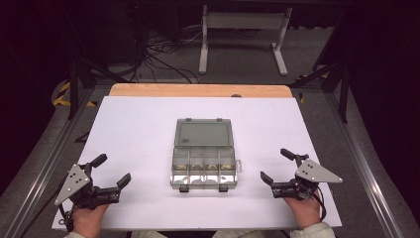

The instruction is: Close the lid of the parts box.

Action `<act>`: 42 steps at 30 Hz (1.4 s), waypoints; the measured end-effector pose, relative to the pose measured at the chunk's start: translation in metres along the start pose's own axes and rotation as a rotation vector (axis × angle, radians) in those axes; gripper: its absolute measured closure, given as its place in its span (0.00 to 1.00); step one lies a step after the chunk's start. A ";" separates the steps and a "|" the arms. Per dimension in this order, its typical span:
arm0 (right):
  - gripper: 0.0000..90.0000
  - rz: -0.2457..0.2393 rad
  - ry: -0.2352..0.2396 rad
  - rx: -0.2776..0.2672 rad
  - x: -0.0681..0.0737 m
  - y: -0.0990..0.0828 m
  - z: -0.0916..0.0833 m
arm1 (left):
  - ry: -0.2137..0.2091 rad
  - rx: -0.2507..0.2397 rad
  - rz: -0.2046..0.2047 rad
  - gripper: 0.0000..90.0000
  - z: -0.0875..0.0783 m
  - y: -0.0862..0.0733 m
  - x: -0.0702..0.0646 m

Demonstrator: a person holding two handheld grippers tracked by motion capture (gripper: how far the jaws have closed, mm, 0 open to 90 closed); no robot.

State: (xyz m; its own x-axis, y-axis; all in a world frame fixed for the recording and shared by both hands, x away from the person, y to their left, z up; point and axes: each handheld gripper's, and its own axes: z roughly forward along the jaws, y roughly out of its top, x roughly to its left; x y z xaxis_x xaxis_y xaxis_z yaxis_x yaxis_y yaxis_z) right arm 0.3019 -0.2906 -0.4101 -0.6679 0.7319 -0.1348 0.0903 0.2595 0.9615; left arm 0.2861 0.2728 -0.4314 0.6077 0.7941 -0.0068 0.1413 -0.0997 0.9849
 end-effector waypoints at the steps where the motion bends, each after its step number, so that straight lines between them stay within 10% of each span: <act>1: 0.03 -0.001 -0.002 0.001 0.000 0.000 0.000 | -0.006 0.005 0.002 0.00 0.000 0.000 0.000; 22: 0.04 0.024 0.020 0.023 0.002 0.000 0.006 | -0.019 0.032 -0.029 0.01 0.002 0.003 0.004; 42: 0.06 0.034 0.065 0.112 -0.008 0.036 0.043 | -0.075 0.084 -0.069 0.02 0.054 0.040 0.019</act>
State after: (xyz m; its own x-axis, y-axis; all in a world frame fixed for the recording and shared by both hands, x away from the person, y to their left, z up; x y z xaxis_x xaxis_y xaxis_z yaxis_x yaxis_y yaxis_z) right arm 0.3426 -0.2598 -0.3847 -0.7095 0.6998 -0.0831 0.1932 0.3065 0.9321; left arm 0.3456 0.2509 -0.4015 0.6503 0.7543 -0.0902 0.2477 -0.0983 0.9638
